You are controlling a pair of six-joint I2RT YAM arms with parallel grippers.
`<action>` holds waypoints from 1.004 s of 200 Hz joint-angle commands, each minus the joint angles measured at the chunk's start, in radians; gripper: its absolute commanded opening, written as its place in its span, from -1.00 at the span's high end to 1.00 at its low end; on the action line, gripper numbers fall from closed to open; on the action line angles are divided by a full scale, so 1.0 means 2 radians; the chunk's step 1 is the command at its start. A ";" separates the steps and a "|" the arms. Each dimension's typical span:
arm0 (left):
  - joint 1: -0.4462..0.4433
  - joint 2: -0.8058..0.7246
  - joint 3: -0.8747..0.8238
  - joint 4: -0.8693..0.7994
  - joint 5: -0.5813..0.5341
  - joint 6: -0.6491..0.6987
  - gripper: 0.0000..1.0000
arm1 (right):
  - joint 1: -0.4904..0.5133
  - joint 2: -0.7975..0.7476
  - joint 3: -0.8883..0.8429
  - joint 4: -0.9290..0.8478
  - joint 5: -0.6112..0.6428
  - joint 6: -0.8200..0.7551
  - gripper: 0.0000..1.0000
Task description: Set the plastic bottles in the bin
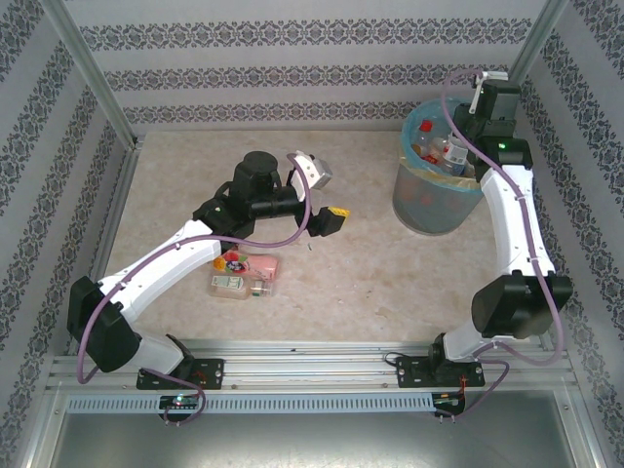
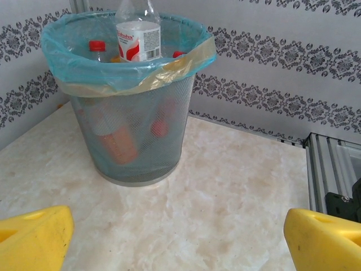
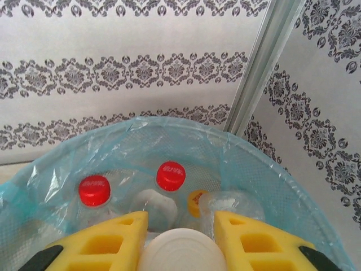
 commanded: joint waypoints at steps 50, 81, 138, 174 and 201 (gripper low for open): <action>-0.005 -0.003 0.005 0.028 -0.002 0.001 -0.90 | 0.056 0.011 0.048 -0.043 0.042 -0.069 1.00; -0.005 -0.005 0.008 0.016 -0.005 0.012 -0.90 | 0.064 0.022 0.059 -0.025 0.048 -0.082 1.00; -0.005 -0.002 0.013 0.009 -0.009 0.022 -0.91 | 0.073 0.041 0.083 -0.012 0.062 -0.112 1.00; -0.005 0.008 0.018 0.011 -0.005 0.020 -0.91 | 0.064 0.058 0.033 -0.006 0.048 -0.112 1.00; -0.005 0.010 0.016 0.012 0.000 0.017 -0.90 | 0.055 0.058 -0.056 0.013 0.033 -0.089 1.00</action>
